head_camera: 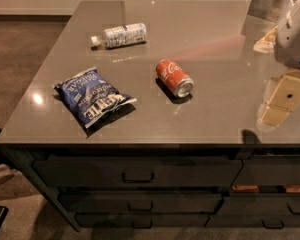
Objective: Place coke can upright
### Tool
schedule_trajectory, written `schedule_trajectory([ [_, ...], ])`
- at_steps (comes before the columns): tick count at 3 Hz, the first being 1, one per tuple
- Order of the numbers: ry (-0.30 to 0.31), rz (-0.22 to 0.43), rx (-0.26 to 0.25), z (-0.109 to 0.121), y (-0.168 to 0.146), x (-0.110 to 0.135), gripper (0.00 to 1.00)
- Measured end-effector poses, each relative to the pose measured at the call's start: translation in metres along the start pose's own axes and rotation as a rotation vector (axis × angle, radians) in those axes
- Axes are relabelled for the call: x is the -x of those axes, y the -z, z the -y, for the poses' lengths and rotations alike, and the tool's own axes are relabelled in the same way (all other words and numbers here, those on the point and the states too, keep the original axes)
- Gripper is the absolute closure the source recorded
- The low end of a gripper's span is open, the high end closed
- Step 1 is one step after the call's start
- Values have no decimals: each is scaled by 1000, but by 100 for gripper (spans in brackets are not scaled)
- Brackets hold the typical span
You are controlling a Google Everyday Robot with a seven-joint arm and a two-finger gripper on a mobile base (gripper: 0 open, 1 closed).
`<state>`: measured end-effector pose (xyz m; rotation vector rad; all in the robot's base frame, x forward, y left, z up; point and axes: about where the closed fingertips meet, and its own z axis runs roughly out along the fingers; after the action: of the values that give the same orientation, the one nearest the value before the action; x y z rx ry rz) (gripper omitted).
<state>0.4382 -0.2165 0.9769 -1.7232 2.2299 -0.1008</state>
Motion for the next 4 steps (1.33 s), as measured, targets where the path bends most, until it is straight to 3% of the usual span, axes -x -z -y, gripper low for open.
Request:
schedule_trajectory([
  [1, 0, 2, -1, 1, 1, 1, 0],
  [2, 0, 18, 59, 11, -9, 8, 0],
  [3, -17, 72, 179, 45, -38, 41, 0],
  [4, -62, 101, 220, 69, -61, 78, 0],
])
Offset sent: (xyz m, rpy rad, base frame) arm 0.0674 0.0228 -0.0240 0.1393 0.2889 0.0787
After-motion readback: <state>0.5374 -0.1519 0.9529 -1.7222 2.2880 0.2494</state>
